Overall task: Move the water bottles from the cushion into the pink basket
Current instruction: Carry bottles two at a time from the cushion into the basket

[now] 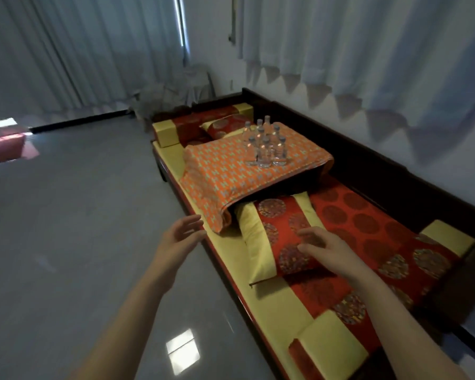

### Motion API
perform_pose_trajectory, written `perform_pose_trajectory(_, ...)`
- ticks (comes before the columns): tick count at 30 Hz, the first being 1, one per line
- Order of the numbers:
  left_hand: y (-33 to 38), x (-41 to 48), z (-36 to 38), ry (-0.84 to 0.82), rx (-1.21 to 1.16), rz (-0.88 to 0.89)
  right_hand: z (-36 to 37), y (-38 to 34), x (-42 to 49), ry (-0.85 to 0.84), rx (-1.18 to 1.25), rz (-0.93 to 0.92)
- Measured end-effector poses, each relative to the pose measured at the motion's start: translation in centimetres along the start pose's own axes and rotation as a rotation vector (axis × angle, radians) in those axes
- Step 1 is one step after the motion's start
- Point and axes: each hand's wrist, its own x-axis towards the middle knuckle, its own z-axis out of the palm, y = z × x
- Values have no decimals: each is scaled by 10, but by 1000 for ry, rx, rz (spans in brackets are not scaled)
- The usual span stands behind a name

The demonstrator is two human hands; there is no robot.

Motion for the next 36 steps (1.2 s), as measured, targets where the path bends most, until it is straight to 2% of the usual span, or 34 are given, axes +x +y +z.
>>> perform_pose_trajectory(6,-11,81,-37,6,20,4,34,-39,83,52,82,-51)
perform_pose_trajectory(11,-10,167,-40,11,21,25,53,-42,165,173,176,-73)
perform_pose_trajectory(15,1,263,-42,-54,85,55,72,-55,246,289,246,-65)
perform_pose_trajectory(20,-1,351,-56,-79,128,20,85,-68,327,268,251,24)
perform_pose_trajectory(25,4,433,-75,-85,130,-18,92,-100,405,267,239,18)
perform_pose_trajectory(30,6,540,-99,-186,187,-31,115,-120,486,379,244,61)
perform_pose_trajectory(36,5,697,-126,-404,393,-164,150,-122,572,414,312,297)
